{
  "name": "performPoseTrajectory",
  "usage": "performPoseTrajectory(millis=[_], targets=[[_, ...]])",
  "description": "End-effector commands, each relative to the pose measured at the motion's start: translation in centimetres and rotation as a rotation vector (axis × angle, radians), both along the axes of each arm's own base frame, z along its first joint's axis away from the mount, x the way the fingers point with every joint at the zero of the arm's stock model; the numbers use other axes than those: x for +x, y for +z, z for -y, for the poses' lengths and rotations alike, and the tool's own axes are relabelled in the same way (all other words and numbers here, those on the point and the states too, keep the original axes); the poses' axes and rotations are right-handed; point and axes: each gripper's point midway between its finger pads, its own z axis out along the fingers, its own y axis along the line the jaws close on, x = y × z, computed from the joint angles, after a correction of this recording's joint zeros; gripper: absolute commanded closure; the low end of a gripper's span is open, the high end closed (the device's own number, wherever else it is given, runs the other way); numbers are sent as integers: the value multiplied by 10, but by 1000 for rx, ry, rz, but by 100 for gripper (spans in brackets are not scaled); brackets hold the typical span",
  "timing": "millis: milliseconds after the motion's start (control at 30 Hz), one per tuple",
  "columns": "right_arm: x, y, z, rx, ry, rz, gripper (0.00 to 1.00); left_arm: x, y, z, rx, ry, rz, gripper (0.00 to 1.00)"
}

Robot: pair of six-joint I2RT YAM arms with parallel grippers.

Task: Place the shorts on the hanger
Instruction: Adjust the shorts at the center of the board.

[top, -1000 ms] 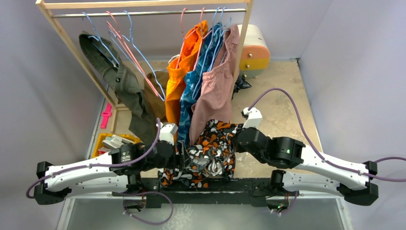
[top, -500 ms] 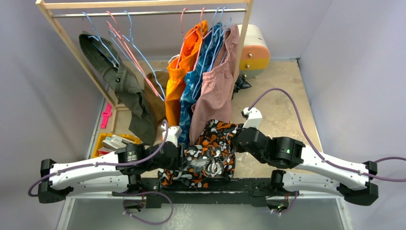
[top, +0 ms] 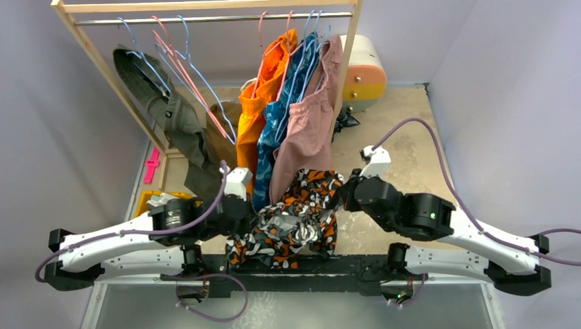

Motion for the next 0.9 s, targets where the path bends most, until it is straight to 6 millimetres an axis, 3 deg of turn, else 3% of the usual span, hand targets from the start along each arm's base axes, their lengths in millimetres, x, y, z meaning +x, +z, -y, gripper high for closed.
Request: performPoseTrajectory(millis=[0,67,133,267,333,367,433,533,633,667,700,800,867], targets=[[9,58,15,88,-50,115,100,23,64,-15,-49,63,158,100],[10,84,19,123,-42,164,100,33,98,-22,-77,89,241,100],[10,127,19,174,10,251,100,46,148,-29,-105,110,357,100],[3,251,23,289,142,492,100,61,279,-34,-195,102,588,100],[-4,302,36,386,151,590,100,60,325,-38,-265,94,649,100],[-9,314,39,430,164,615,100,60,331,-39,-284,95,665,100],[-12,316,43,465,171,657,100,62,335,-45,-330,132,691,100],[-6,282,38,422,154,608,100,66,329,-60,-369,201,716,100],[0,278,26,356,158,597,100,68,343,-69,-369,225,745,100],[1,288,23,346,167,616,100,68,352,-69,-366,224,760,100],[1,311,25,359,170,658,100,70,364,-64,-357,216,777,100],[-7,401,44,433,161,824,100,63,425,-59,-427,154,851,100],[-32,455,55,560,251,942,100,49,476,-70,-563,115,910,100]])
